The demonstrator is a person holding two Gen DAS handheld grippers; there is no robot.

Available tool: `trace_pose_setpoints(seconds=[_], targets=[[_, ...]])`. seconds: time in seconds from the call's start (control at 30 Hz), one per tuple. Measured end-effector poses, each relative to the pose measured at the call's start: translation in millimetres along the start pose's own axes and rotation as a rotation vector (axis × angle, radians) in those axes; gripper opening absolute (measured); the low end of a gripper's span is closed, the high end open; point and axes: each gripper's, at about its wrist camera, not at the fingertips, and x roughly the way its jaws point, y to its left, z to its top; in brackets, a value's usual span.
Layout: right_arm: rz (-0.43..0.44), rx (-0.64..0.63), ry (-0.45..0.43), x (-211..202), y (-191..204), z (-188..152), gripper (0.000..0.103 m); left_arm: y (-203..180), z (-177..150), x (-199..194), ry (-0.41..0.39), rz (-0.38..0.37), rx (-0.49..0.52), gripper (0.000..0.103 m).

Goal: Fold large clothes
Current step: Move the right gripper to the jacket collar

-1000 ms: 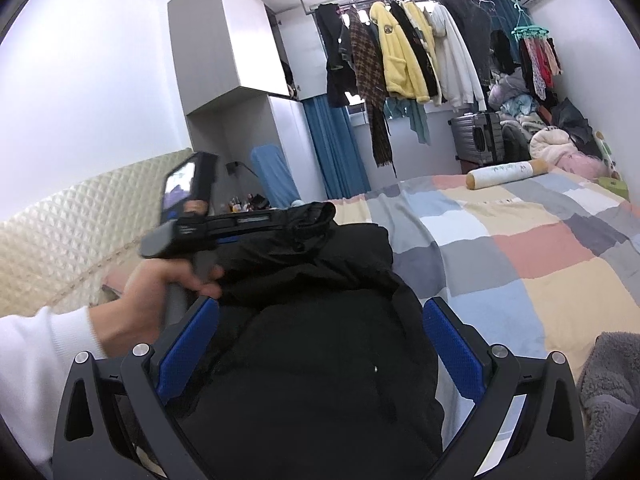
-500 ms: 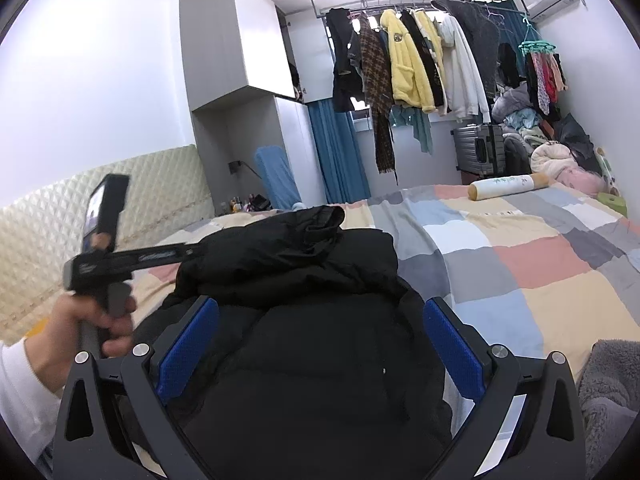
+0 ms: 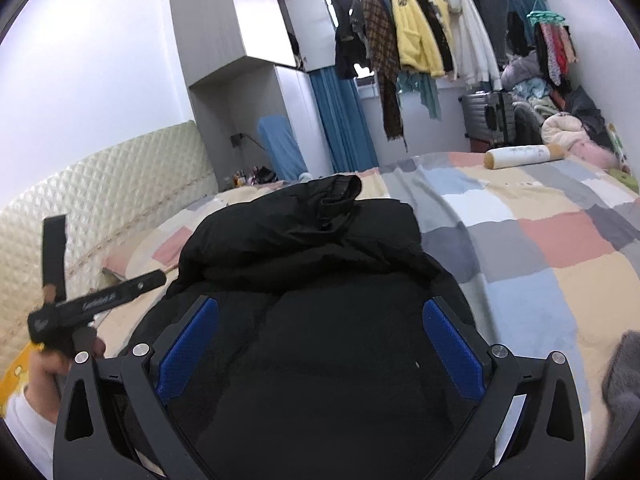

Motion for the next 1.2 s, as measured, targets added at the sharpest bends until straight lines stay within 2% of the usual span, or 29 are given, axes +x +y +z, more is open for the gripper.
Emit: trace_pose_setpoints(seconds=[0.13,0.37,0.43,0.53,0.6,0.7,0.73,0.77,0.8,0.83,0.87,0.93,1.0,1.07,1.2], targets=[[0.013,-0.022,0.032,46.3,5.0,25.7,0.103,6.4,-5.4,8.1,0.005,0.012,0.019,0.084],[-0.009,-0.037,0.118,154.3,-4.4,61.4,0.100,21.0,-16.1,28.0,0.042,0.011,0.007,0.084],[-0.019,0.000,0.143,183.2,-14.6,68.0,0.100,27.3,-18.2,33.1,0.054,0.000,-0.019,0.084],[-0.062,0.090,0.191,222.4,-34.4,71.6,0.093,37.2,-19.7,39.9,0.055,0.002,-0.040,0.084],[-0.055,0.146,0.201,239.4,-43.3,73.7,0.089,40.7,-21.0,42.9,0.047,0.011,-0.038,0.084],[-0.031,0.182,0.211,257.8,-46.5,77.7,0.073,45.3,-22.2,46.5,0.057,-0.019,-0.054,0.084],[-0.019,0.181,0.218,262.4,-44.4,79.3,0.063,46.2,-21.7,46.6,0.056,-0.023,-0.051,0.084],[-0.010,0.169,0.225,265.0,-41.1,81.1,0.046,47.5,-21.1,45.9,0.048,-0.021,-0.048,0.084],[-0.011,0.143,0.229,266.2,-35.2,83.0,0.036,50.2,-19.6,45.0,0.035,-0.019,-0.042,0.084],[-0.038,0.098,0.226,264.2,-26.8,85.4,0.024,51.5,-18.0,44.1,0.025,-0.013,-0.034,0.084],[-0.076,0.044,0.197,257.5,-17.3,88.7,0.018,53.6,-16.4,42.7,0.012,-0.002,-0.029,0.084],[-0.110,-0.016,0.127,241.5,-4.8,94.5,0.013,58.5,-13.6,42.8,0.012,-0.017,-0.047,0.084],[-0.122,-0.018,0.080,225.6,-1.5,102.6,0.011,63.5,-13.2,42.4,0.030,-0.050,-0.083,0.084],[-0.133,-0.016,0.052,219.4,-4.2,110.5,0.009,64.8,-12.7,37.0,0.028,-0.070,-0.096,0.084],[-0.179,-0.031,0.015,214.9,-12.6,120.8,0.009,65.3,-11.3,20.3,-0.002,-0.063,-0.081,0.084]])
